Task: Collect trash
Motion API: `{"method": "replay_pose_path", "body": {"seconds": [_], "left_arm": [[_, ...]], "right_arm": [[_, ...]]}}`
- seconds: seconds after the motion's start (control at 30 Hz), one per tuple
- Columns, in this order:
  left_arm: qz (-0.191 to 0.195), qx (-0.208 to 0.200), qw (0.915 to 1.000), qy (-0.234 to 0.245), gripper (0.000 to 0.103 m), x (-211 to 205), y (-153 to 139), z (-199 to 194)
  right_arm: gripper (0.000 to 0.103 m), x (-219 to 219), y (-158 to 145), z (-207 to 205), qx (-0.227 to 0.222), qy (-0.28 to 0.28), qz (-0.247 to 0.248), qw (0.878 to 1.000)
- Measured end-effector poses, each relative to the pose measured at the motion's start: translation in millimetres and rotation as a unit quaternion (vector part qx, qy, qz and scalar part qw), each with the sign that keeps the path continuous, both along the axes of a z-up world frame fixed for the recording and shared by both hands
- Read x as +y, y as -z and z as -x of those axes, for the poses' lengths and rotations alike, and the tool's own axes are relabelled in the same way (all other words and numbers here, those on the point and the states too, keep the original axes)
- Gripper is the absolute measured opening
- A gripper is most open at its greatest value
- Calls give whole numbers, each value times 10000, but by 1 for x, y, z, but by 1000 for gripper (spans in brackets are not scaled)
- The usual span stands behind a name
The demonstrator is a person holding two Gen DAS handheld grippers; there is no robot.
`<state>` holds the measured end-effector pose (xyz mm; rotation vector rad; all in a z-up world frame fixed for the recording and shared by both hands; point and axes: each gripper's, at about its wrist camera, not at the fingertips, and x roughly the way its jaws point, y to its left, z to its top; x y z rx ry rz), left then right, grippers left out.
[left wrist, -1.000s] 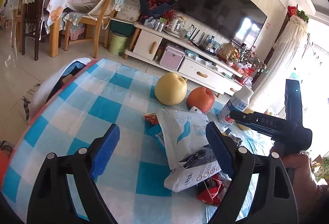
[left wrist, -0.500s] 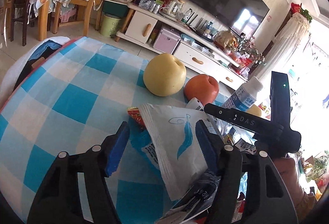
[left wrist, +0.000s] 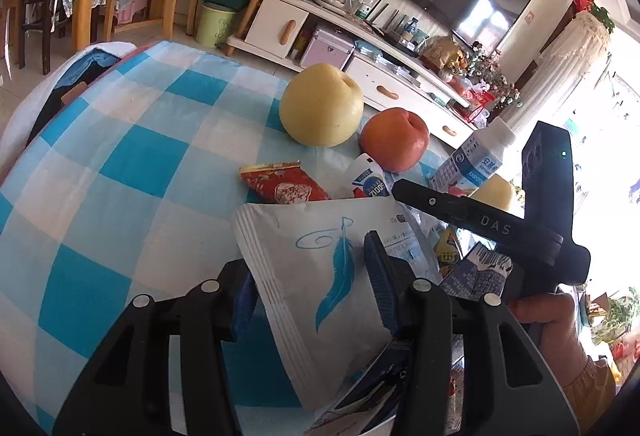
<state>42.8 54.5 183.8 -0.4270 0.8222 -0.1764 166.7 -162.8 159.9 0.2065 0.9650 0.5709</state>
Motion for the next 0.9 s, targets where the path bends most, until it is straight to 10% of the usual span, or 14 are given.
{"method": "replay_pose_path", "body": {"seconds": [0.67,0.9], "left_arm": [[178,248,9995,112,51,-11,1,97],[-46,364,9992,176,70,-12,-4,121]], "right_arm": [[26,44,-11,88,41,-919,844,9922],[55,33,-33,112,10,-593,843,9947]]}}
